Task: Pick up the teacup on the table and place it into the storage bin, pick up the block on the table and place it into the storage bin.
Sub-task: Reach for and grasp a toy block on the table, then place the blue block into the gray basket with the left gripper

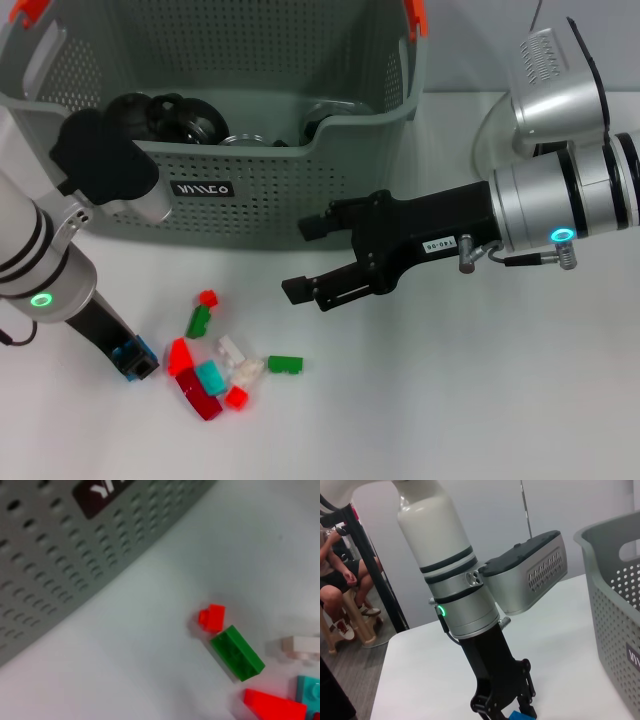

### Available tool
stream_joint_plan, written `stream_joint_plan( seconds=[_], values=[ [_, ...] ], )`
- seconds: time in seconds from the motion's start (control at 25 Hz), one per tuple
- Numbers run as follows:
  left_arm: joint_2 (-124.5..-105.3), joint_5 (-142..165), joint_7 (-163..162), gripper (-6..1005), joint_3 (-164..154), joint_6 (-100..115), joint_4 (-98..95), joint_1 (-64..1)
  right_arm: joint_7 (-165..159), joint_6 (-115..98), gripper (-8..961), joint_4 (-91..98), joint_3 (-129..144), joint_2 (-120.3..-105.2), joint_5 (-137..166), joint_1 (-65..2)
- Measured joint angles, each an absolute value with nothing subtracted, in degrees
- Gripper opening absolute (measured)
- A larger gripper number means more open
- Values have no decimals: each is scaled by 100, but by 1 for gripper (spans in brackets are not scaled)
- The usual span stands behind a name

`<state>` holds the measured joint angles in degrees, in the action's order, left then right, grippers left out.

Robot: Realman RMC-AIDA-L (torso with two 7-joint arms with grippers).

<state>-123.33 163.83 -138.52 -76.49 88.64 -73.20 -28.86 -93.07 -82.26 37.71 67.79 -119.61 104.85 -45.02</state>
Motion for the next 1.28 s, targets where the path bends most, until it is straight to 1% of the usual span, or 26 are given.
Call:
stream_joint_plan(
  seconds=[0.2, 0.32, 0.4, 0.6, 0.72, 0.8, 0.88, 0.96, 1.0, 1.08, 1.2, 1.24, 1.28],
  values=[
    [-12278, 16379, -13913, 416, -7639, 8857, -7178, -2978, -9308, -8226, 941, 3778, 6776, -11949, 10485, -4509],
    [-12272, 16385, -13940, 410, -7640, 8908, -7336, -2962, -9308, -8226, 941, 3779, 6776, -11941, 10485, -4507],
    [-12287, 16385, -13985, 406, -7575, 9127, -7802, -2893, -9305, -8227, 941, 3779, 6772, -11925, 10485, -4499],
    [-12435, 15930, -13986, 420, -6631, 10287, -9303, -2840, -9283, -8228, 941, 3779, 6767, -11869, 10484, -4468],
    [-12424, 14894, -14027, 431, -5914, 10758, -9800, -2966, -9269, -8253, 940, 3775, 6761, -11843, 10484, -4437],
    [-12388, 14009, -14016, 439, -5318, 10974, -9870, -3179, -9265, -8268, 940, 3756, 6761, -11821, 10485, -4402],
    [-12320, 13252, -13973, 447, -4857, 11058, -9810, -3442, -9262, -8275, 940, 3739, 6778, -11814, 10485, -4359],
    [-12174, 12665, -13916, 455, -4573, 10908, -9673, -3786, -9259, -8298, 940, 3736, 6797, -11810, 10485, -4304],
    [-12096, 12553, -13884, 458, -4540, 10768, -9581, -3941, -9259, -8315, 940, 3736, 6799, -11810, 10485, -4282],
    [-11883, 12605, -13757, 466, -4640, 10239, -9230, -4326, -9266, -8402, 940, 3739, 6801, -11811, 10484, -4239],
    [-11626, 13117, -13578, 478, -4973, 9381, -8499, -4726, -9268, -8474, 940, 3738, 6803, -11835, 10484, -4170],
    [-11626, 13117, -13578, 482, -4973, 9381, -8499, -4726, -9262, -8479, 940, 3733, 6803, -11845, 10485, -4147],
    [-11571, 13283, -13539, 486, -5070, 9147, -8248, -4804, -9255, -8480, 940, 3731, 6803, -11855, 10485, -4132]
  ],
)
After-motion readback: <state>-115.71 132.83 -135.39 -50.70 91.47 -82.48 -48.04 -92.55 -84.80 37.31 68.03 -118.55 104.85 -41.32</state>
